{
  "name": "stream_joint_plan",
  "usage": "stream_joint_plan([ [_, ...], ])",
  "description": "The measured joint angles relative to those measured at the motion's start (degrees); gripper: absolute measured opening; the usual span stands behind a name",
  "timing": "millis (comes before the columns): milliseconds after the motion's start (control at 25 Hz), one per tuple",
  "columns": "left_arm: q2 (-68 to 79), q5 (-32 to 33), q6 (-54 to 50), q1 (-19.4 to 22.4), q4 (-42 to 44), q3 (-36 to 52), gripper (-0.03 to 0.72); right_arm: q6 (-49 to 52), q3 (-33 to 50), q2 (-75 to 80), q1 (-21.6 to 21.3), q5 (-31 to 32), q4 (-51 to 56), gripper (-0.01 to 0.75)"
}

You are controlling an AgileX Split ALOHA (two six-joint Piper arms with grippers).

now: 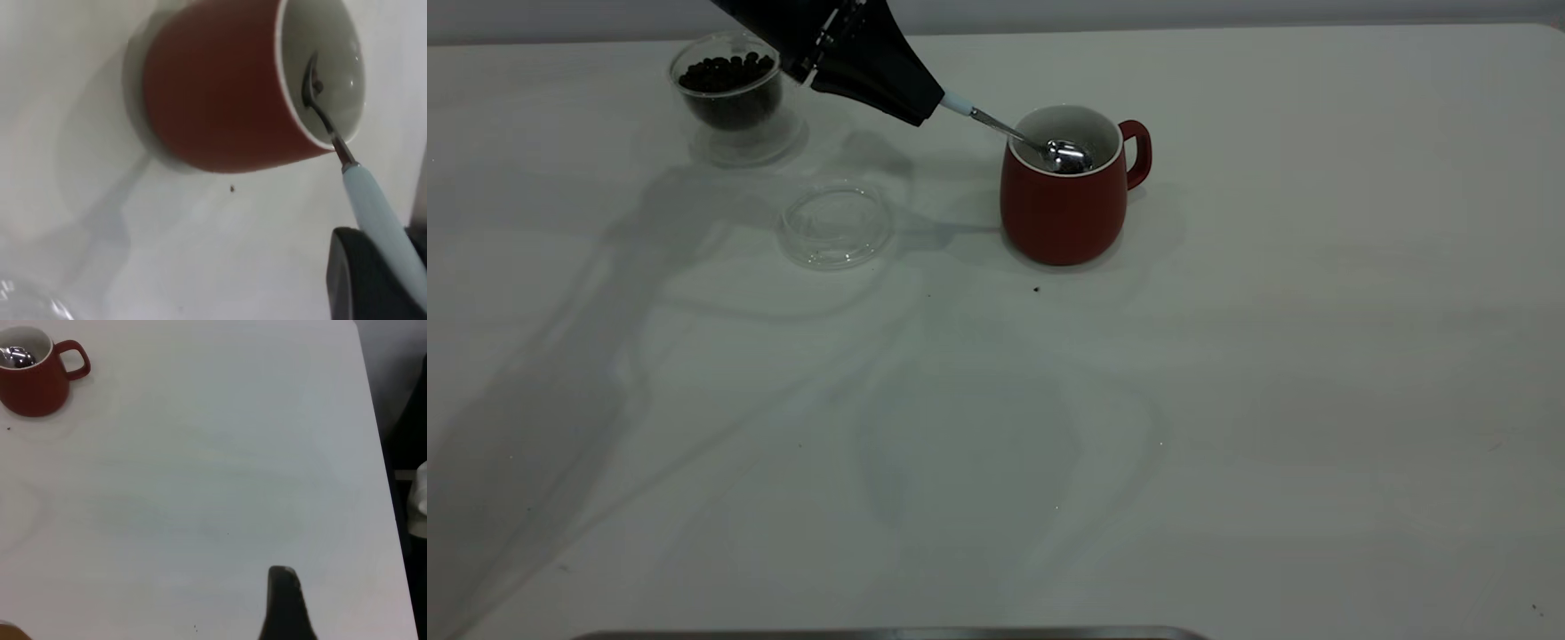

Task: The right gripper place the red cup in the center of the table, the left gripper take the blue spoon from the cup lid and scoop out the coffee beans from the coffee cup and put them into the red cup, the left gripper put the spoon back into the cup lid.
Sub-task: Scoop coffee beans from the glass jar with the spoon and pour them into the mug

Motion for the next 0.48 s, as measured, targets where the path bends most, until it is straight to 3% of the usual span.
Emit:
stream_joint_plan([
  [240, 0.0, 0.0, 15.2, 0.0, -2.6, -0.1, 0.122, 0.0, 0.0, 0.0, 0.0, 0.0, 0.0, 0.550],
  [480, 0.0, 0.0, 13.5, 0.6, -3.2, -1.1, 0.122, 0.0, 0.0, 0.0, 0.0, 0.0, 0.0, 0.550],
])
